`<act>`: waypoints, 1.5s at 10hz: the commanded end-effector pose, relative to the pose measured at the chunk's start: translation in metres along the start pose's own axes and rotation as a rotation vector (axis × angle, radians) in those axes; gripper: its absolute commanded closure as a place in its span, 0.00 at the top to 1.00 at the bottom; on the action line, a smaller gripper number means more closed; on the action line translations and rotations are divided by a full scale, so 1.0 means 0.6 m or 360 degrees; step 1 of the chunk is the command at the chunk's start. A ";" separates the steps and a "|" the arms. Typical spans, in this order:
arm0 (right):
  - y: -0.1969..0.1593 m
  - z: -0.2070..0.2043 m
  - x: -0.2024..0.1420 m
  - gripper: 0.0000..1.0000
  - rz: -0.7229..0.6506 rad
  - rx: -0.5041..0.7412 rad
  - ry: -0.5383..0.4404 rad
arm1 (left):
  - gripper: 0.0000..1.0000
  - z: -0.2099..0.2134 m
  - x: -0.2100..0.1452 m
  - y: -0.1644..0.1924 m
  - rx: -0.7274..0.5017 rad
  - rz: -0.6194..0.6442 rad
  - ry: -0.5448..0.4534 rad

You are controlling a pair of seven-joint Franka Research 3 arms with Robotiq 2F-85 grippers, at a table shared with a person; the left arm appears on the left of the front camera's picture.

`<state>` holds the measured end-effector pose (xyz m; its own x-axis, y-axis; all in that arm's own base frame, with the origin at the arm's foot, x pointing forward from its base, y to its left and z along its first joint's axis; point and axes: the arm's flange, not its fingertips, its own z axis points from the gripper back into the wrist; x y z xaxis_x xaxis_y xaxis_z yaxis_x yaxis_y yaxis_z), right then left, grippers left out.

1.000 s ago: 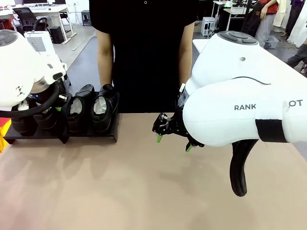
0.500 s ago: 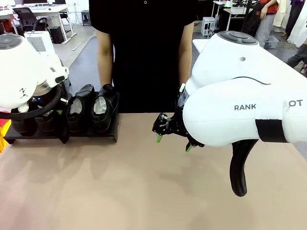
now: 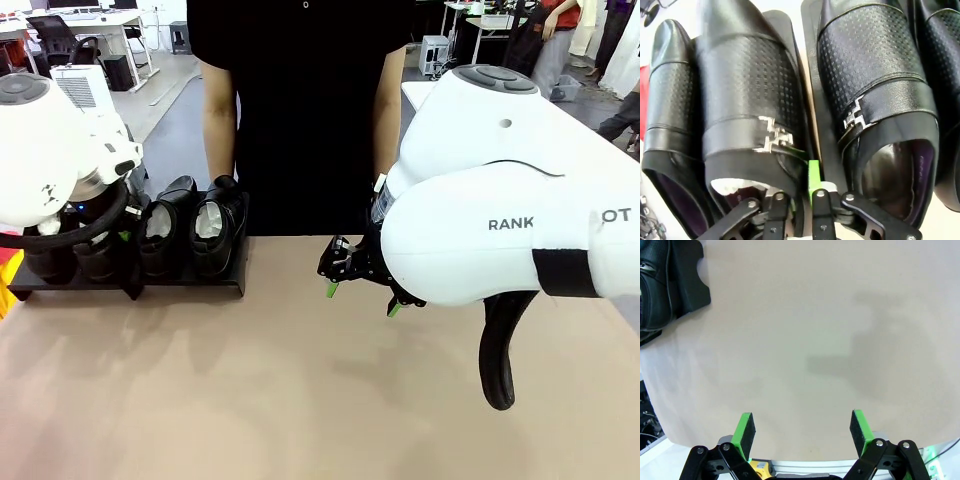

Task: Organize the shoes by placing them on the stand.
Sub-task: Place the Shoe from the middle of the table onto the Shoes Stand.

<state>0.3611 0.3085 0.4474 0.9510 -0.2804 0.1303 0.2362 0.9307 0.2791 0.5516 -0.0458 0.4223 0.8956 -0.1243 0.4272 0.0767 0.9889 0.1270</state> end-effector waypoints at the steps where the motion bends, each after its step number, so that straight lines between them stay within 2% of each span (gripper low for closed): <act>1: -0.001 0.004 0.004 1.00 0.0022 0.0015 0.0024 | 0.52 0.006 0.009 -0.005 0.0057 0.0016 -0.0014; 3: -0.001 0.004 0.004 1.00 0.0022 0.0015 0.0024 | 0.90 0.012 0.009 0.003 0.0095 0.0037 -0.0029; 4: -0.001 0.004 0.004 1.00 0.0022 0.0015 0.0024 | 1.00 0.018 0.008 0.005 0.0113 0.0043 -0.0047; 8: -0.001 0.004 0.004 1.00 0.0022 0.0015 0.0024 | 1.00 0.064 0.004 0.008 0.0106 0.0061 -0.0101; 11: -0.001 0.004 0.004 1.00 0.0022 0.0015 0.0024 | 1.00 0.103 -0.006 0.009 0.0021 0.0059 -0.0070; 12: -0.001 0.004 0.004 1.00 0.0022 0.0015 0.0024 | 1.00 0.074 0.013 0.011 0.0080 0.0045 -0.0102; 15: -0.001 0.004 0.004 1.00 0.0022 0.0015 0.0024 | 1.00 0.074 0.013 0.011 0.0080 0.0045 -0.0102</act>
<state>0.3611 0.3085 0.4474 0.9510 -0.2804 0.1302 0.2362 0.9308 0.2791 0.5374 -0.0453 0.4649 0.8730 -0.0951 0.4784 0.0286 0.9891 0.1445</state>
